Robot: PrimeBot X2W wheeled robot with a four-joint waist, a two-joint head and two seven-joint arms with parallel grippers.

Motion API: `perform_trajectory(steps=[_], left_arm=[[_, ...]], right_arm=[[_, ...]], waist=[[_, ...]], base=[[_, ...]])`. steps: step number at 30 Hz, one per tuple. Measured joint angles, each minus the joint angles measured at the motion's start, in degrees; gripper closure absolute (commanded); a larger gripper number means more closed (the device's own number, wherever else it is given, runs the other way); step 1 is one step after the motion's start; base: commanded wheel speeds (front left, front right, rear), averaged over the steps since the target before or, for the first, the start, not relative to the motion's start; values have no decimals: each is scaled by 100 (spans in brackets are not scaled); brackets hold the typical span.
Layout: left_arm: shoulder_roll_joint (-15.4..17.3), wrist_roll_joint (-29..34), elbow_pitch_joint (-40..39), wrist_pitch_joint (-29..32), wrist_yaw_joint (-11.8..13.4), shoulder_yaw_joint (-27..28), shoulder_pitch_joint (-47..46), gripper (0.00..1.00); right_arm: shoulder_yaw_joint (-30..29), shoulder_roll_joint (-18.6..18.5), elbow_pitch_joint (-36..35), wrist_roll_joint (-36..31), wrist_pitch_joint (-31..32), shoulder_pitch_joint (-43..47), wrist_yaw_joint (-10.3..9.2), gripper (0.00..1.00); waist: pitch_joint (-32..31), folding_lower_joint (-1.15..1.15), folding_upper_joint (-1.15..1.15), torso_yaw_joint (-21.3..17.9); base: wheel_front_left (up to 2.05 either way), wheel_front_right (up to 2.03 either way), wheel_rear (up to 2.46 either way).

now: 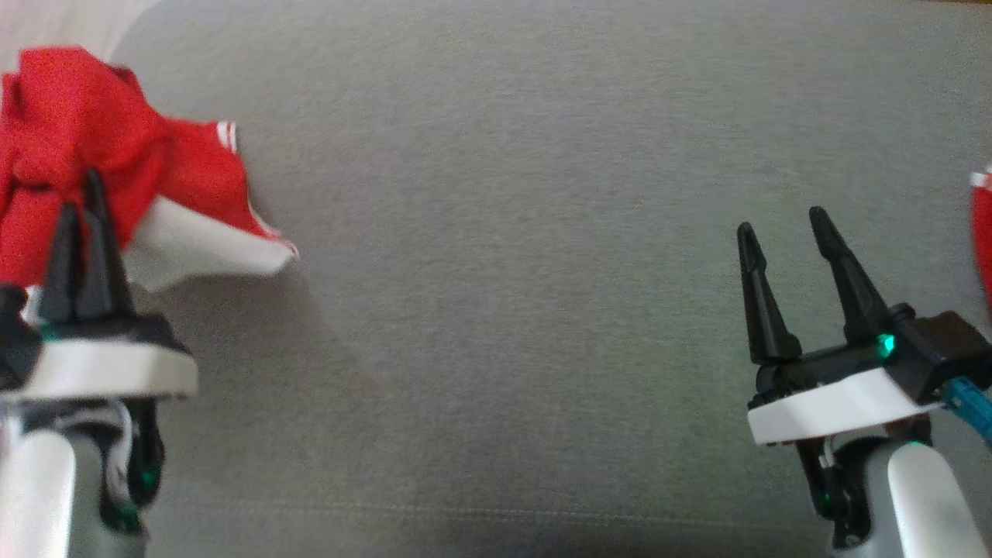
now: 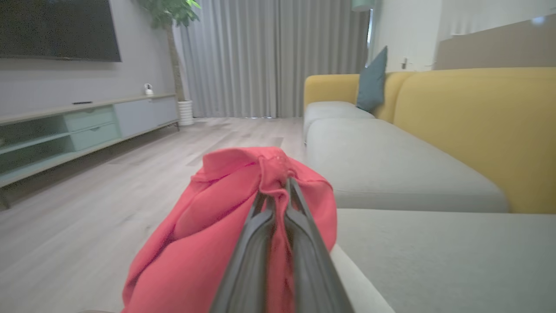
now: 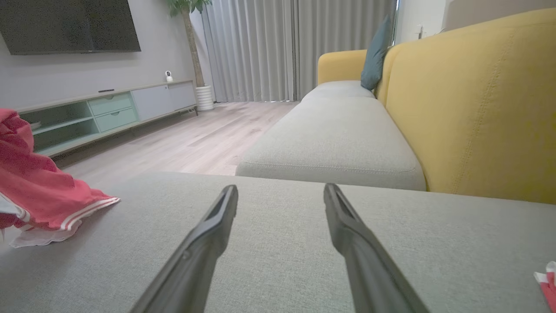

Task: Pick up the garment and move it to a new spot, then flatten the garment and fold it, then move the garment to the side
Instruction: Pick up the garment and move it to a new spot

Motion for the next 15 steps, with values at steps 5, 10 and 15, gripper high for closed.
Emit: perform_trajectory(steps=[5, 10, 15], left_arm=[[-143, -114, -768, 303, 164, -105, 691, 100], [-178, -97, -875, 485, -47, -641, 699, 100], [-265, 62, -475, 616, -487, -1366, 19, 100]], right_arm=[[100, 14, 65, 212, -145, 80, 0, 0], [131, 21, 157, 376, -289, 77, 0, 0], [268, 27, 207, 442, -350, 75, 0, 0]], waist=[[-125, 0, 0, -427], [-103, 0, 0, -1002], [-39, 0, 0, -1497]], base=[[0, 0, 0], [0, 0, 0], [0, 0, 0]])
